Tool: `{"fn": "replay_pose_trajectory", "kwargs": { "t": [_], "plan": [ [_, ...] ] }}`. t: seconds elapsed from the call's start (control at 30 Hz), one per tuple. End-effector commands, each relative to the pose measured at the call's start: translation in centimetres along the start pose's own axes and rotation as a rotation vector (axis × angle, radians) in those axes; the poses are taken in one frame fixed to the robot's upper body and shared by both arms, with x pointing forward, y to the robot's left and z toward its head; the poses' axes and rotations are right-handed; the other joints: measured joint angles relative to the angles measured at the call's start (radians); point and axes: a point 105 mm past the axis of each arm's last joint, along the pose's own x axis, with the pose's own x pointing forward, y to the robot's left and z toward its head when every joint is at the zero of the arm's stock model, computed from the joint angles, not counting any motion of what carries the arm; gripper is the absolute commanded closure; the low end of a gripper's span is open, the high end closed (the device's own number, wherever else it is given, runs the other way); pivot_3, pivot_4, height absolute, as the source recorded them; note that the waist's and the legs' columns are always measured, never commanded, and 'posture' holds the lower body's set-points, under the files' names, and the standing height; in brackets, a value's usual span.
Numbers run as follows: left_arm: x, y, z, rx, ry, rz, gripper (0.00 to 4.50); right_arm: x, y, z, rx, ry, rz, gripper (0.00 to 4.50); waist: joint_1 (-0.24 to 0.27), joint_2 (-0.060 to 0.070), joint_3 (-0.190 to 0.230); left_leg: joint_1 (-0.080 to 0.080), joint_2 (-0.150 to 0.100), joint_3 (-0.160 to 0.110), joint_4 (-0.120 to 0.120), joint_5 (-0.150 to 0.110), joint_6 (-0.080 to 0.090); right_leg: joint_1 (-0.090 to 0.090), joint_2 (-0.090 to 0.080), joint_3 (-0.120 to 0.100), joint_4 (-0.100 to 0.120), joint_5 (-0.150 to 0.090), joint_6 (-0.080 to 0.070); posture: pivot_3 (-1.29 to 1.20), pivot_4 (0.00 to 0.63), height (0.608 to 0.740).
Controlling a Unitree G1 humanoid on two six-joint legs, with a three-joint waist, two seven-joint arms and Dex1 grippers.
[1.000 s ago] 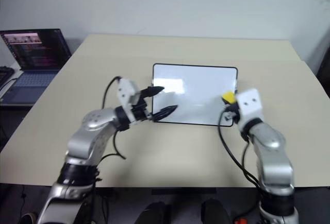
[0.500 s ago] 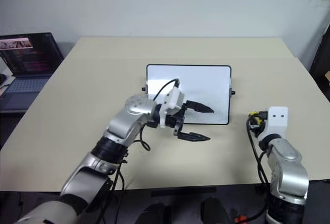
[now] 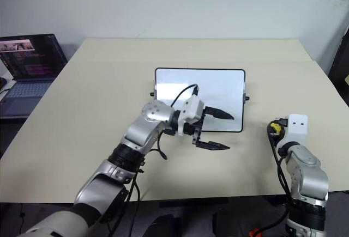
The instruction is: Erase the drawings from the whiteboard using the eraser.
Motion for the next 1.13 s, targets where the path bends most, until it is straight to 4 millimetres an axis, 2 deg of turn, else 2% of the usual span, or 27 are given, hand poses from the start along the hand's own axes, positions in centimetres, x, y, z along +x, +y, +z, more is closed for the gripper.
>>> {"fn": "replay_pose_trajectory", "kwargs": {
  "t": [0.03,0.17,0.3,0.43,0.57,0.67,0.73,0.8,0.93,1.03,1.13],
  "plan": [
    [0.0,0.2,0.6,0.045,-0.009,0.019,0.00,0.1,-0.7,2.4,-0.010,-0.095,-0.024,1.40,0.000,0.000,0.000,0.000,0.000,0.000,0.000,0.000,0.000,0.000,0.000,0.000,0.000,0.000,0.000,0.00,0.150,0.740],
    [-1.4,0.7,0.0,0.014,-0.010,0.128,0.00,-0.5,-0.3,4.2,0.001,-0.191,-0.002,0.03,-0.002,0.001,-0.001,0.000,0.000,0.000,0.000,0.000,0.000,0.000,0.000,0.000,0.000,0.000,0.000,0.00,0.150,0.740],
    [-3.8,0.7,-0.6,-0.044,-0.019,0.287,0.00,-2.1,0.6,6.0,-0.001,-0.293,0.038,0.03,-0.003,0.002,-0.001,0.000,0.001,0.000,0.000,0.000,0.000,-0.001,0.000,0.001,0.001,0.000,0.000,0.00,0.150,0.740],
    [-8.4,-0.4,-1.1,-0.142,-0.027,0.565,0.00,-5.2,5.0,6.6,0.023,-0.380,0.237,0.03,-0.004,0.003,-0.001,0.000,0.001,-0.001,0.000,0.000,0.000,-0.001,-0.001,0.002,0.001,0.000,0.000,0.00,0.150,0.740],
    [-14.6,-2.6,-2.2,-0.304,-0.036,0.982,0.00,-8.1,6.9,4.8,-0.066,-0.455,0.222,0.03,0.000,0.003,-0.002,-0.001,0.003,-0.002,-0.001,-0.001,0.000,-0.001,-0.003,0.003,-0.001,0.000,0.000,0.00,0.150,0.740],
    [-17.5,-4.8,-3.7,-0.332,0.045,1.239,0.00,-8.7,7.2,1.7,-0.084,-0.428,0.210,0.03,0.008,0.002,-0.002,-0.001,0.001,-0.002,0.001,-0.001,0.000,0.000,-0.004,0.003,-0.001,0.000,0.001,0.00,0.150,0.740],
    [-18.1,-6.2,-4.6,-0.336,0.106,1.323,0.00,-8.7,7.3,0.0,-0.073,-0.409,0.205,0.03,0.013,0.001,-0.003,0.003,0.001,-0.002,0.001,-0.001,0.000,0.004,-0.005,0.003,-0.002,0.001,0.001,0.00,0.150,0.740],
    [-19.6,-7.9,-6.2,-0.365,0.165,1.467,0.00,-8.5,6.5,-1.2,0.006,-0.395,0.176,0.03,0.017,0.001,-0.003,0.006,0.001,-0.002,0.001,-0.001,0.000,0.006,-0.004,0.003,-0.002,0.001,0.001,0.00,0.150,0.740],
    [-21.0,-10.5,-8.6,-0.403,0.281,1.610,0.00,-8.2,4.5,-1.6,0.059,-0.401,0.134,0.03,0.024,0.001,-0.003,0.010,0.002,0.001,0.001,-0.001,0.000,0.009,-0.004,0.003,-0.001,0.001,0.001,0.00,0.150,0.740],
    [-21.1,-11.1,-9.1,-0.408,0.302,1.623,0.00,-8.7,4.9,-2.9,0.032,-0.355,0.151,0.03,0.024,0.001,-0.003,0.016,0.003,-0.001,0.000,-0.001,0.000,0.016,-0.003,0.002,-0.002,-0.003,0.004,0.00,0.150,0.740],
    [-20.8,-9.7,-8.6,-0.366,0.273,1.601,0.00,-8.6,5.5,-4.1,0.073,-0.283,0.149,0.03,0.025,0.001,-0.003,0.016,0.004,-0.002,0.000,-0.001,0.000,0.016,-0.003,0.002,-0.002,-0.004,0.002,0.00,0.150,0.740]
  ]
}}
